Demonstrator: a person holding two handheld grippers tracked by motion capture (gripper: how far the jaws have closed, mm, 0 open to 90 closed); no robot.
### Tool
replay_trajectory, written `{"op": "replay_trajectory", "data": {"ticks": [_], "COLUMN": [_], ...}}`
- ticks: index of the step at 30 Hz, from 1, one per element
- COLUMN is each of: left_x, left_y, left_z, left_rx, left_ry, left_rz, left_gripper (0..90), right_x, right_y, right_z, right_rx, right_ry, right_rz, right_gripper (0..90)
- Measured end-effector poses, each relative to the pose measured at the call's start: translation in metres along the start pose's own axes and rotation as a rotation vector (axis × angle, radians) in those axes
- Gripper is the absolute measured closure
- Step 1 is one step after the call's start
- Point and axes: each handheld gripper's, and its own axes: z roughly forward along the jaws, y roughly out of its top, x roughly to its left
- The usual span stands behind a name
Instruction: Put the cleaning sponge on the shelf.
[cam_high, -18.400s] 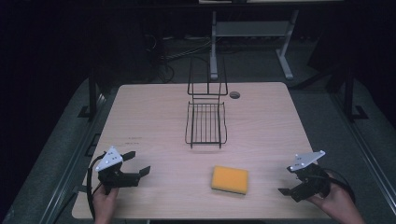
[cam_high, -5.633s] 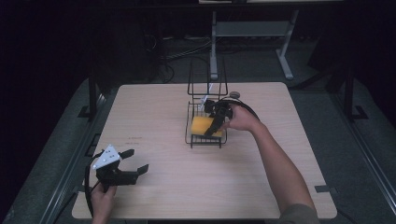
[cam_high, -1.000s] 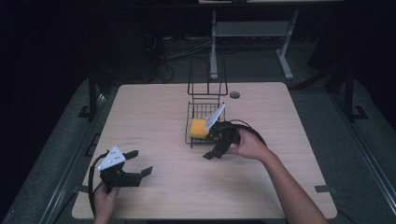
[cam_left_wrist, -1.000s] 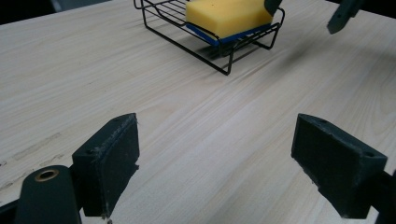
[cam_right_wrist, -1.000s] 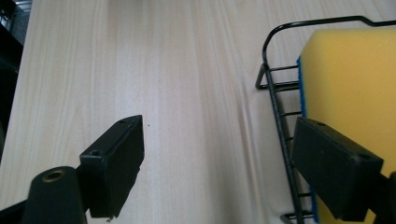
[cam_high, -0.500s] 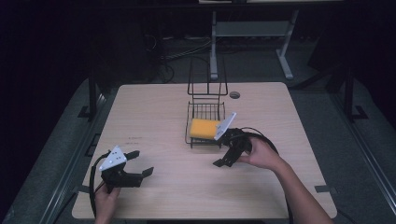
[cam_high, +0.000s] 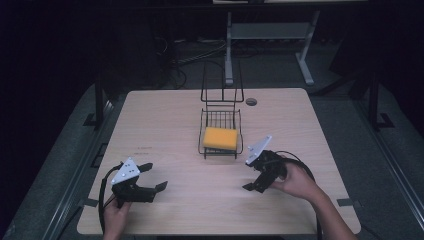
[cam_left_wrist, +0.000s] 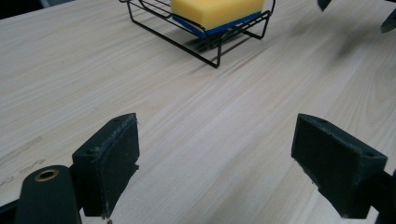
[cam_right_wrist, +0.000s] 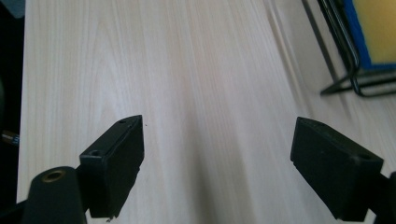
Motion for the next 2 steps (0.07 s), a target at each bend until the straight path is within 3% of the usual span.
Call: {"op": "replay_trajectory", "data": {"ticks": [2], "left_x": [-0.0013], "left_y": [0.0000], "left_z": [-0.0001], "left_rx": [-0.002], "left_ry": [-0.004], "left_rz": [0.008], "left_gripper": [14.6], "right_x": [0.0127], "right_y": [-0.0110], "right_z": [-0.0083], "right_rx": [-0.021], "right_ry": [-0.054], "right_rz": [0.004], "right_gripper": [16.9]}}
